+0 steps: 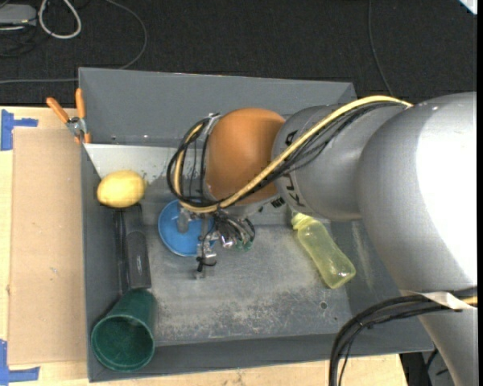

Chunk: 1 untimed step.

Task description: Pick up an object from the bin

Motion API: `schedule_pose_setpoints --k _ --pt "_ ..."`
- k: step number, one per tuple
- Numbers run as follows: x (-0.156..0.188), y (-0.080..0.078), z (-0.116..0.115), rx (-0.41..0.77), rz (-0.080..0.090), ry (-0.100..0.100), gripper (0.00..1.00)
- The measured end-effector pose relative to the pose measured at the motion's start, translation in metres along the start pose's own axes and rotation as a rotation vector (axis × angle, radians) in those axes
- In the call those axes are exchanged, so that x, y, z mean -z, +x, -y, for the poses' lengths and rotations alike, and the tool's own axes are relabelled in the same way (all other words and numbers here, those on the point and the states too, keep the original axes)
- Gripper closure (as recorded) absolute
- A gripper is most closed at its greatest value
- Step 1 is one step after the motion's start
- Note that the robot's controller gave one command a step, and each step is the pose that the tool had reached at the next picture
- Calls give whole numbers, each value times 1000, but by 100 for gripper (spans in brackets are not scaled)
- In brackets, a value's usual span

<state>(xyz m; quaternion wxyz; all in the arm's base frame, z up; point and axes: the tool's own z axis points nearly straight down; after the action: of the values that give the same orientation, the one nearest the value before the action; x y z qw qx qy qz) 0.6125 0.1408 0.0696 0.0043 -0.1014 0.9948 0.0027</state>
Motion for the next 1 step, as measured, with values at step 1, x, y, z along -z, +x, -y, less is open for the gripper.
schedule_pose_setpoints --k 1 --pt "-2 5 -26 -59 -15 1 0"
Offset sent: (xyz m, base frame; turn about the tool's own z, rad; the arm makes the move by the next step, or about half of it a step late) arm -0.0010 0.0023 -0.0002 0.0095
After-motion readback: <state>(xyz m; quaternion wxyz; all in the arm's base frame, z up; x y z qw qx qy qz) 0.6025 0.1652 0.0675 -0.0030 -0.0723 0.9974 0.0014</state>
